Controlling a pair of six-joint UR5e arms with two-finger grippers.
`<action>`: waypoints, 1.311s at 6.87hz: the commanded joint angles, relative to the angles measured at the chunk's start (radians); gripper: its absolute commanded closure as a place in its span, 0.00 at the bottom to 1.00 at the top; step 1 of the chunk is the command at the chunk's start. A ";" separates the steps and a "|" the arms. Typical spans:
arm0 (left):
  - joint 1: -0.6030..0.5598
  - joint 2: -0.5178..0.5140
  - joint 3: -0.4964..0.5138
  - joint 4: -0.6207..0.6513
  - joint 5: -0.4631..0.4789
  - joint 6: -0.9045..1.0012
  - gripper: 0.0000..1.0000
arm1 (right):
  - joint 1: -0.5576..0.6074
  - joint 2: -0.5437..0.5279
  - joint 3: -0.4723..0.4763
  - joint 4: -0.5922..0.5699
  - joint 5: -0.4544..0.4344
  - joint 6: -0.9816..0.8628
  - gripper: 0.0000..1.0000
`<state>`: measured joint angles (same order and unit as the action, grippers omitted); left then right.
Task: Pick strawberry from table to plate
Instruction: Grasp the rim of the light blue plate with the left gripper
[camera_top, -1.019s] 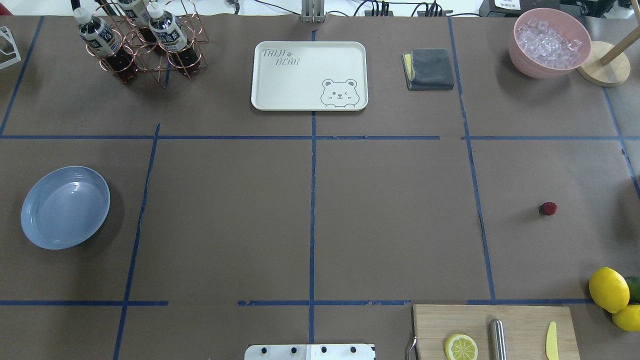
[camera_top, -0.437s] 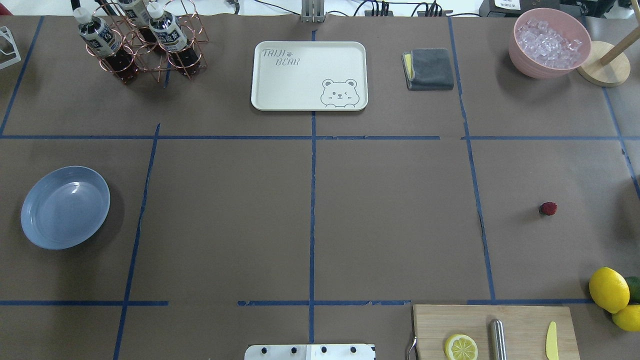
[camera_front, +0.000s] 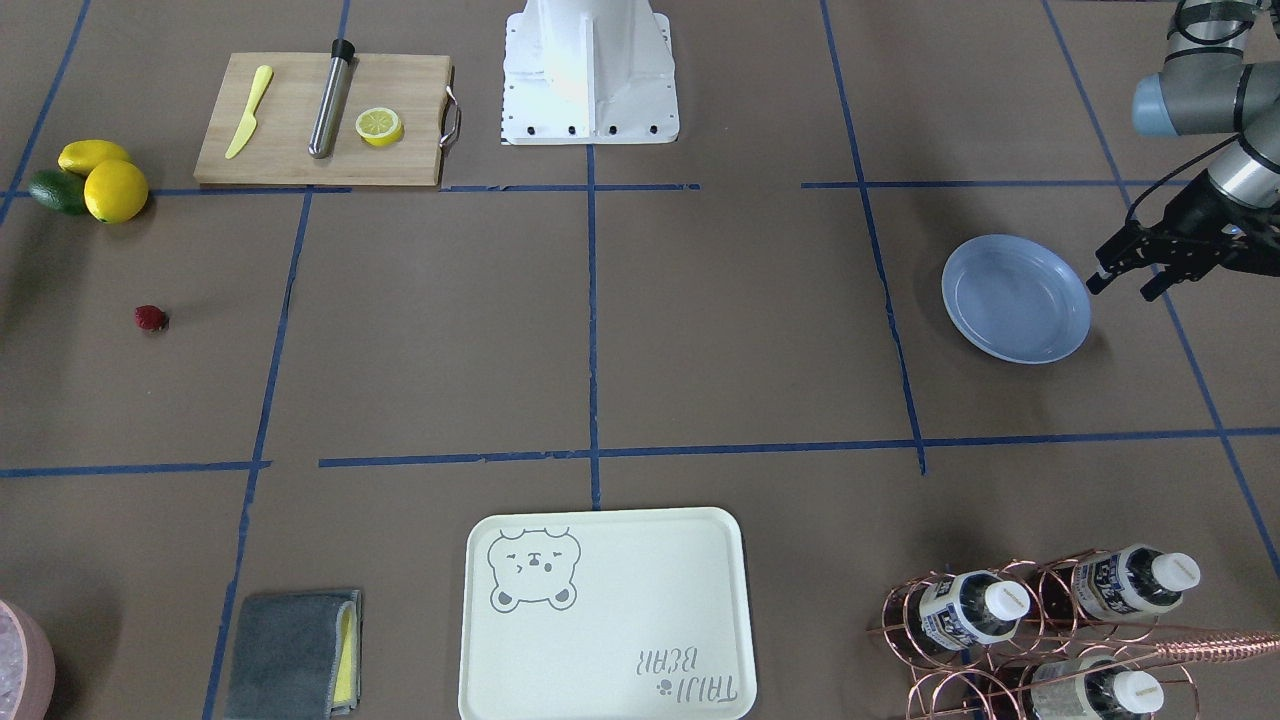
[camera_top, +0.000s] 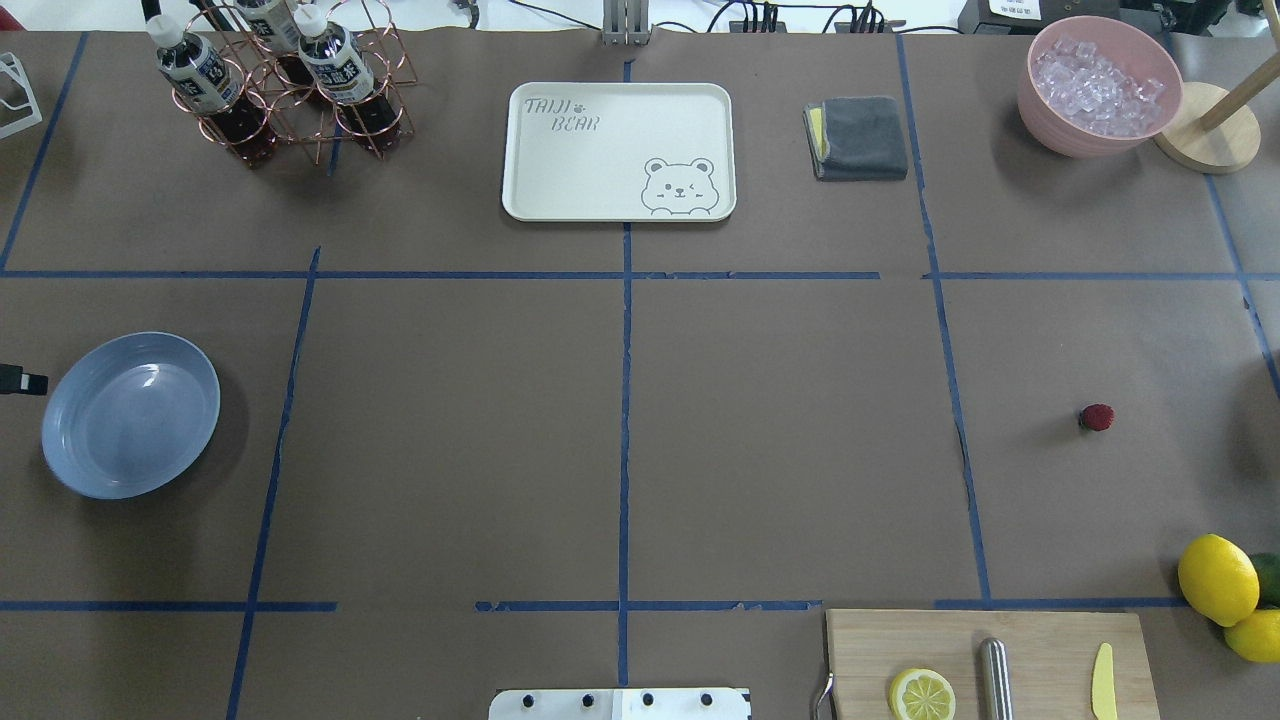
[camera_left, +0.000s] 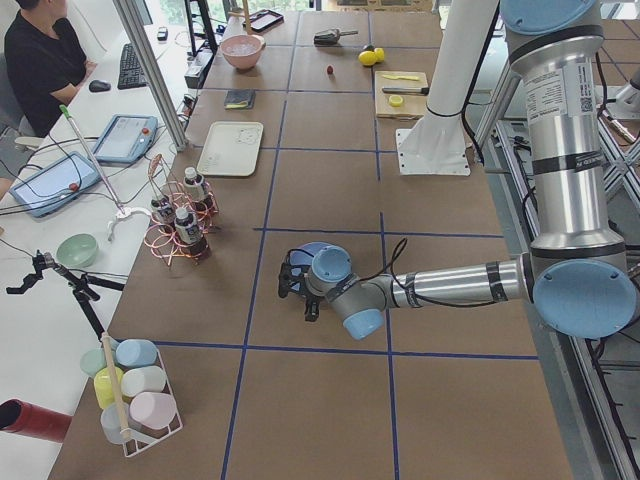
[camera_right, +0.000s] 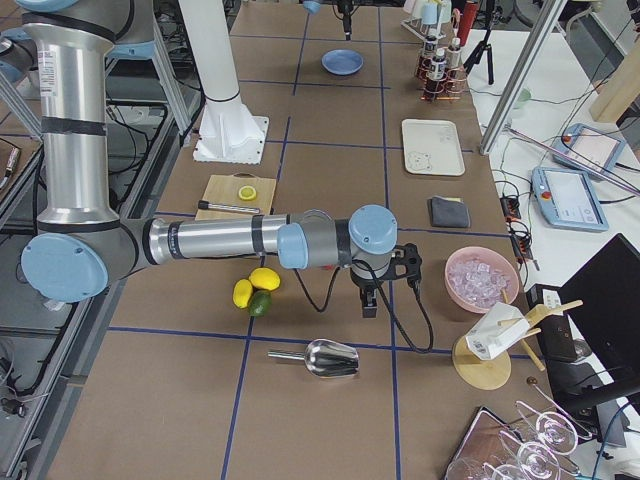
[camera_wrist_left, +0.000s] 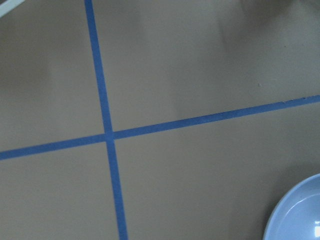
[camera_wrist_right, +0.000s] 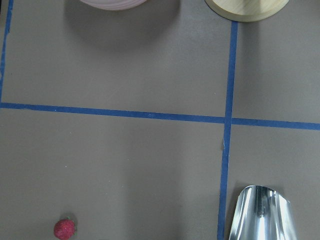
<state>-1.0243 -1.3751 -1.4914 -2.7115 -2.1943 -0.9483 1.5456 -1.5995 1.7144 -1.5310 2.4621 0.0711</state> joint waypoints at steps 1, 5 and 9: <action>0.096 0.004 -0.006 -0.034 0.085 -0.101 0.21 | -0.001 -0.002 0.001 0.005 0.003 0.006 0.00; 0.099 0.005 0.003 -0.034 0.087 -0.099 0.79 | -0.002 -0.002 0.002 0.005 0.005 0.006 0.00; 0.096 0.013 -0.007 -0.034 0.081 -0.092 1.00 | -0.002 0.001 0.002 0.005 0.005 0.006 0.00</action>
<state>-0.9258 -1.3623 -1.4900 -2.7453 -2.1069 -1.0425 1.5432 -1.5997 1.7165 -1.5263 2.4666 0.0767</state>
